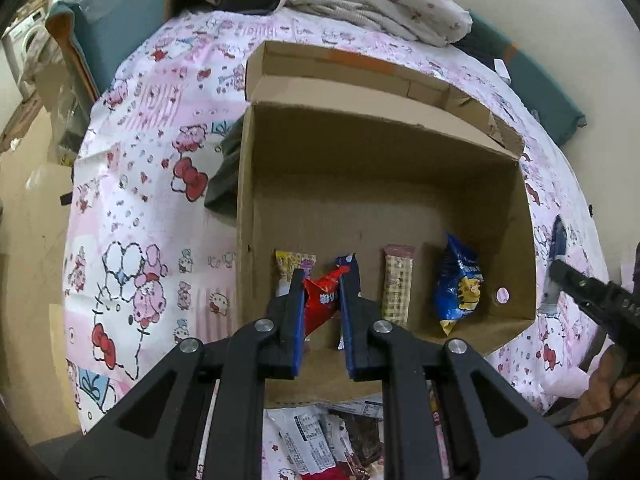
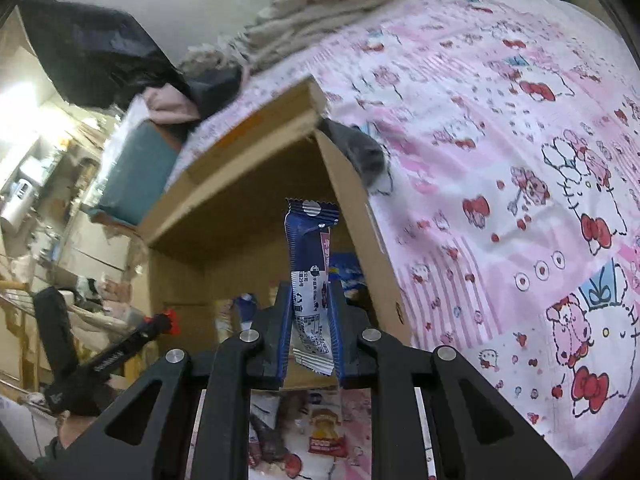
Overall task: Organize snacks
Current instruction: 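Carry both packets into the box and open both tools to drop them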
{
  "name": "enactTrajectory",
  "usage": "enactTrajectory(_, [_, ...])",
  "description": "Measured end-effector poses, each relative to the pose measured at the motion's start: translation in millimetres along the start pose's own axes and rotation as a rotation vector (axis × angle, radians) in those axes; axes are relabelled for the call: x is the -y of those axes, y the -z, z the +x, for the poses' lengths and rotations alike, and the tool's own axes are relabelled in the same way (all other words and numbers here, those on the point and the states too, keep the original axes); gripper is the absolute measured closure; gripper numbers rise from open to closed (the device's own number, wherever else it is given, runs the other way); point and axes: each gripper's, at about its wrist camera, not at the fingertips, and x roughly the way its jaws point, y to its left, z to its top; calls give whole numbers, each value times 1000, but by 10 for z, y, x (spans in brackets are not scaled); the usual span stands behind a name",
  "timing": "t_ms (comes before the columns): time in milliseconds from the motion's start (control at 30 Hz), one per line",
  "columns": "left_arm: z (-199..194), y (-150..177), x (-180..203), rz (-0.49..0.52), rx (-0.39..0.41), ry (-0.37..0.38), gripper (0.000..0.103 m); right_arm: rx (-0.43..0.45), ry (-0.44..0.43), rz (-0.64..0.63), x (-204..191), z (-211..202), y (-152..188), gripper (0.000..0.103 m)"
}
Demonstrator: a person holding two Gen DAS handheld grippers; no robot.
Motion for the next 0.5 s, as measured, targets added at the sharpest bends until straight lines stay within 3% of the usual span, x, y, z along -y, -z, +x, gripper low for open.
enactTrajectory(267, [-10, 6, 113, 42, 9, -6, 90, -22, 54, -99, -165, 98, 52, 85])
enactTrajectory(500, [-16, 9, 116, 38, 9, 2, 90, -44, 68, -110, -198, 162, 72, 81])
